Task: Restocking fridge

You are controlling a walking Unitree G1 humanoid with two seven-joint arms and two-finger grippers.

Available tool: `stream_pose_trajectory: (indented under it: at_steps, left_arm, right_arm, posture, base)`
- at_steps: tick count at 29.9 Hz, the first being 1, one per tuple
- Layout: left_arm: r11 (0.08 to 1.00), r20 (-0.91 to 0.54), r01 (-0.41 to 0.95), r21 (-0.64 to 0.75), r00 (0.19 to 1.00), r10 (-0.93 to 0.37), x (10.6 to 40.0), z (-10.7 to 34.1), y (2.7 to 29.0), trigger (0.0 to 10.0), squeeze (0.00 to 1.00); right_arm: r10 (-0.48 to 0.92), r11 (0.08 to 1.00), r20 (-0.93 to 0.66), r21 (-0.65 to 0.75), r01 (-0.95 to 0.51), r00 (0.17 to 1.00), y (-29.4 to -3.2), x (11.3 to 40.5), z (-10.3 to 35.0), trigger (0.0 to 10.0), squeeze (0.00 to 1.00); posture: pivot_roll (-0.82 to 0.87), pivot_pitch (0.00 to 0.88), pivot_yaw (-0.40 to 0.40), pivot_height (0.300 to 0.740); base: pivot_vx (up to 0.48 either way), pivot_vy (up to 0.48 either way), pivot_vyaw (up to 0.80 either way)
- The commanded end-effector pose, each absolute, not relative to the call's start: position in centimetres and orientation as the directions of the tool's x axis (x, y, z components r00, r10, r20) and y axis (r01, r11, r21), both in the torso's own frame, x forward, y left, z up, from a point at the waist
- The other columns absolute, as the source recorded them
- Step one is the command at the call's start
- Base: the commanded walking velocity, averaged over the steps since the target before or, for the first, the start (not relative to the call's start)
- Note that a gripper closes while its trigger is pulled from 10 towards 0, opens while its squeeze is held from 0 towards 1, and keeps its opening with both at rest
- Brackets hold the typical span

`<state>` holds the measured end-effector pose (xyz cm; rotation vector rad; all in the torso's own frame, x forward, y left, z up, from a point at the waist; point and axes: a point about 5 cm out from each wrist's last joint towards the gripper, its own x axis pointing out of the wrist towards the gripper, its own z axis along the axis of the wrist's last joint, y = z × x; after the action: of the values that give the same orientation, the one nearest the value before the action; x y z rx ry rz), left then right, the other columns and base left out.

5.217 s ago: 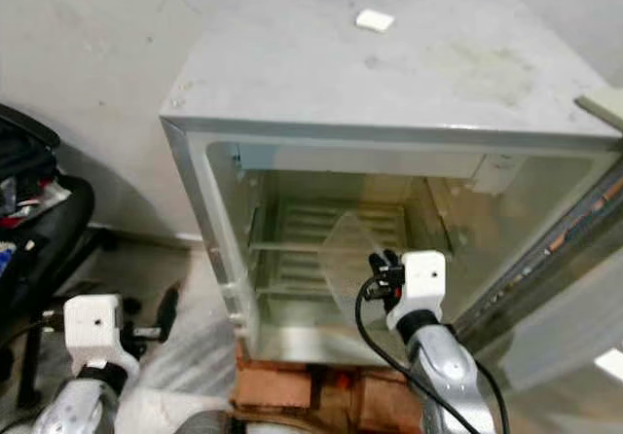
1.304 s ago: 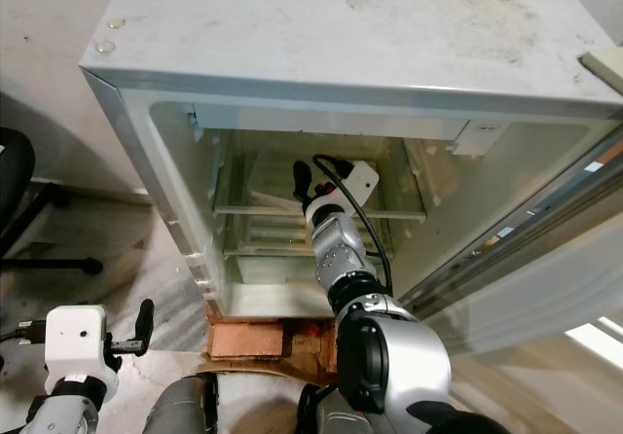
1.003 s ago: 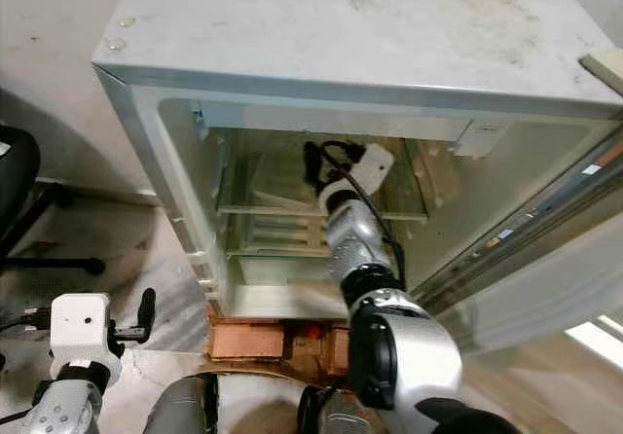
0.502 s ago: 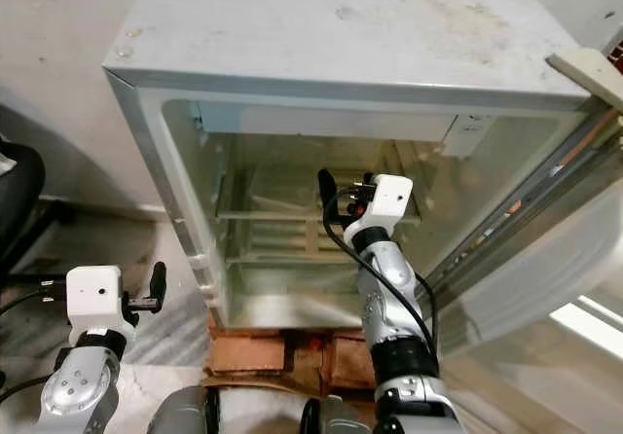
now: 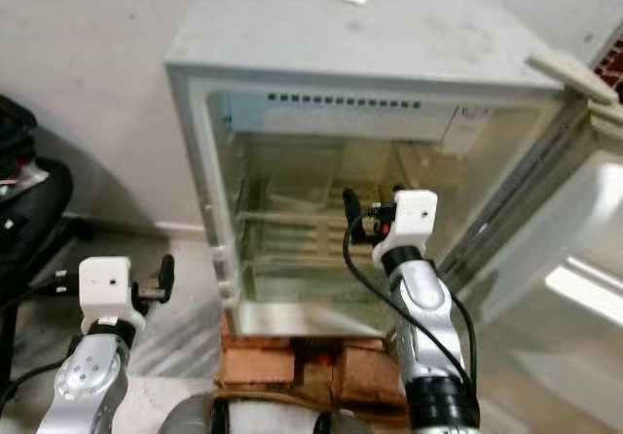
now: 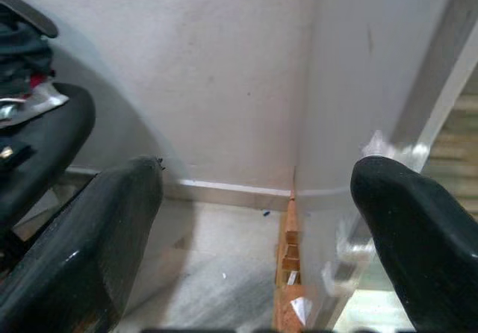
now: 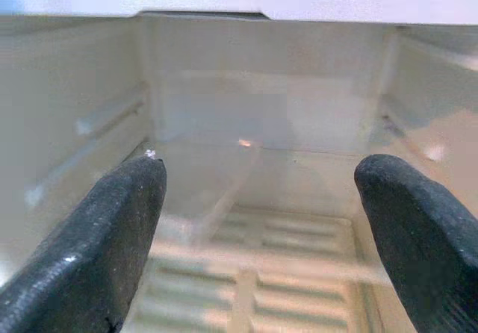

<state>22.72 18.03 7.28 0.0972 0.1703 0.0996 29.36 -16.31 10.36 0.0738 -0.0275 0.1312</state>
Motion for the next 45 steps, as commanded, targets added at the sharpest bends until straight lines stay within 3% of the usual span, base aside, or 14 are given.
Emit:
stream_pose_trajectory:
  at_steps: [1, 10, 12, 17, 20, 25, 45]
  left_arm:
    - [0.991, -0.163, -0.084, 0.104, 0.982, 0.100, 22.8, 7.1, 18.0, 10.0, 0.00]
    - [0.991, -0.162, -0.083, 0.104, 0.982, 0.099, 22.9, 7.1, 18.0, 10.0, 0.00]
    - [0.994, -0.168, -0.047, 0.100, 0.984, 0.063, 23.3, 6.8, 17.3, 10.0, 0.00]
    - [0.995, -0.173, -0.036, 0.095, 0.984, 0.052, 23.2, 6.6, 17.3, 10.0, 0.00]
    - [0.996, -0.174, -0.019, 0.086, 0.984, 0.034, 23.1, 6.5, 17.5, 10.0, 0.00]
    - [0.995, -0.165, 0.007, 0.095, 0.986, 0.008, 23.3, 6.6, 17.9, 10.0, 0.00]
    - [0.991, -0.146, 0.050, 0.125, 0.989, -0.031, 24.0, 6.8, 17.9, 10.0, 0.00]
  right_arm:
    - [0.078, 0.996, 0.010, 0.043, -0.079, 0.997, -17.5, 28.9, 10.0, 10.0, 0.00]
    - [0.074, 0.996, 0.005, 0.041, -0.074, 0.997, -17.6, 28.7, 9.9, 10.0, 0.00]
    - [-0.004, 0.999, -0.077, 0.040, 0.007, 0.997, -18.3, 27.2, 7.7, 10.0, 0.00]
    - [-0.044, 0.998, -0.117, -0.051, 0.038, 0.992, -18.5, 26.6, 7.1, 10.0, 0.00]
    - [-0.109, 0.994, -0.142, 0.001, 0.110, 0.984, -18.9, 26.2, 6.5, 10.0, 0.00]
    - [-0.063, 0.998, -0.105, -0.013, 0.063, 0.992, -18.8, 26.9, 7.3, 10.0, 0.00]
    - [0.013, 0.999, -0.069, 0.043, -0.010, 0.998, -18.0, 28.1, 8.0, 10.0, 0.00]
  posture:
    - [0.07, 0.000, -0.048, 0.740]
    - [0.07, 0.000, -0.048, 0.740]
    - [0.05, 0.000, -0.041, 0.740]
    - [0.05, 0.000, -0.036, 0.740]
    - [0.05, 0.000, -0.026, 0.740]
    - [0.04, 0.000, -0.013, 0.740]
    - [0.04, 0.000, -0.019, 0.740]
  base:
    - [-0.424, 0.000, 0.00]
    - [-0.424, 0.000, 0.00]
    - [-0.409, 0.000, 0.00]
    - [0.000, 0.000, 0.00]
    - [0.000, 0.000, 0.00]
    - [0.000, 0.000, 0.00]
    - [0.000, -0.454, -0.24]
